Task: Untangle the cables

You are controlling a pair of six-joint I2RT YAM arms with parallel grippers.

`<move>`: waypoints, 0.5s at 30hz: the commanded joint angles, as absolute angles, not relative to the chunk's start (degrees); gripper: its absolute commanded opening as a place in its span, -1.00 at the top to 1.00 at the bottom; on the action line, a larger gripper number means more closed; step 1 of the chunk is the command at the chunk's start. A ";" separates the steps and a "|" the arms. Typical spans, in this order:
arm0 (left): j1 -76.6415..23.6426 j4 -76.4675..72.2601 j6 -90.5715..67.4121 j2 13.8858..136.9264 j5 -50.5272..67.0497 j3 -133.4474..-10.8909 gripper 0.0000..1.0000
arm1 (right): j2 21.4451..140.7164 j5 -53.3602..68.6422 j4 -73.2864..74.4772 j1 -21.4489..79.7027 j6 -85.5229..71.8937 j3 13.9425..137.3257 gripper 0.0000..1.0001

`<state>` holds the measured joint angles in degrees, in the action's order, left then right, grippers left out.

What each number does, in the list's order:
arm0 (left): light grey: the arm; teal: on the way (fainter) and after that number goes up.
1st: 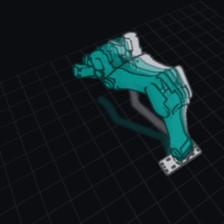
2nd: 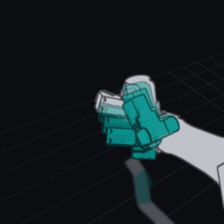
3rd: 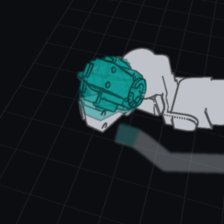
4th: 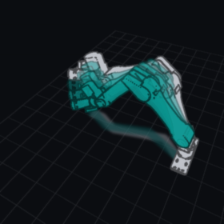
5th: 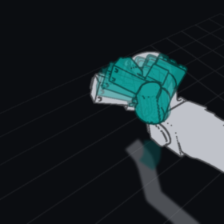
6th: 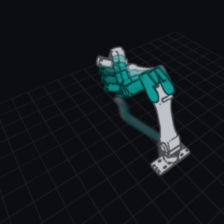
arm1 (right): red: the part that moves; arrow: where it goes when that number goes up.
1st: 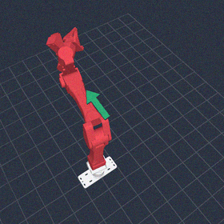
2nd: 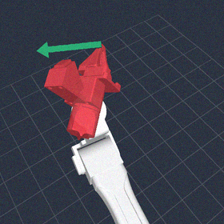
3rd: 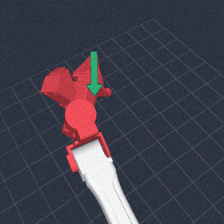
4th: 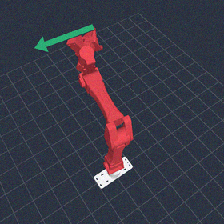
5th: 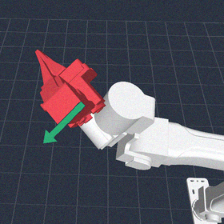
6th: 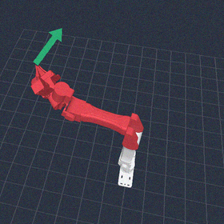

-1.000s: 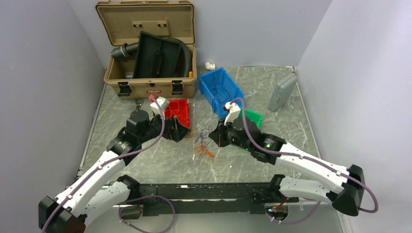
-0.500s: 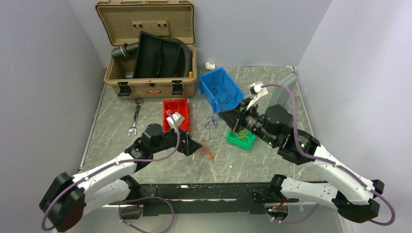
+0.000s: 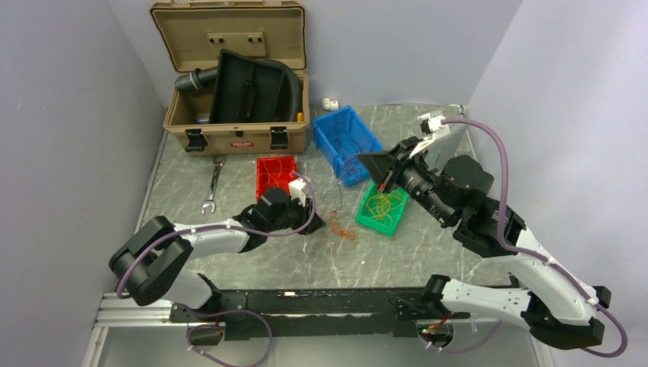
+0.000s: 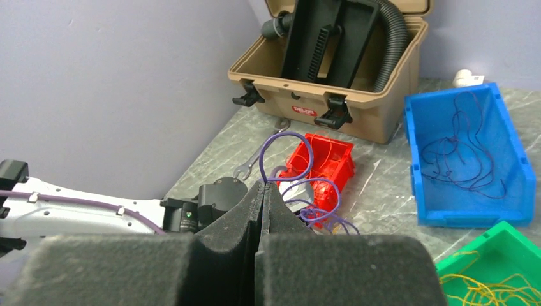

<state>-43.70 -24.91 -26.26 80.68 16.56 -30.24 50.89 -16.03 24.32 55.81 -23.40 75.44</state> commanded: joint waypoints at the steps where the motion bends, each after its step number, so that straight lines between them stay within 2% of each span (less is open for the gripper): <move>1: -43.95 -31.50 -27.37 81.61 15.87 -32.22 0.90 | 50.33 -21.98 25.52 55.83 -20.34 79.56 1.00; 2: -43.95 -30.37 -27.23 81.64 15.47 -32.51 1.00 | 50.16 -23.65 25.90 55.89 -19.81 80.11 1.00; 10: -43.98 -25.97 -26.56 78.63 12.99 -28.44 1.00 | 50.21 -36.30 27.52 55.90 -12.22 87.41 1.00; 15: -44.00 -28.37 -28.51 68.06 9.40 -17.94 1.00 | 52.35 -41.29 25.38 55.88 -6.69 91.12 1.00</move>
<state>-43.70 -26.61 -27.03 76.27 12.99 -24.21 51.24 -34.37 27.49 55.81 -13.04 87.39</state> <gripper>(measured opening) 0.013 0.007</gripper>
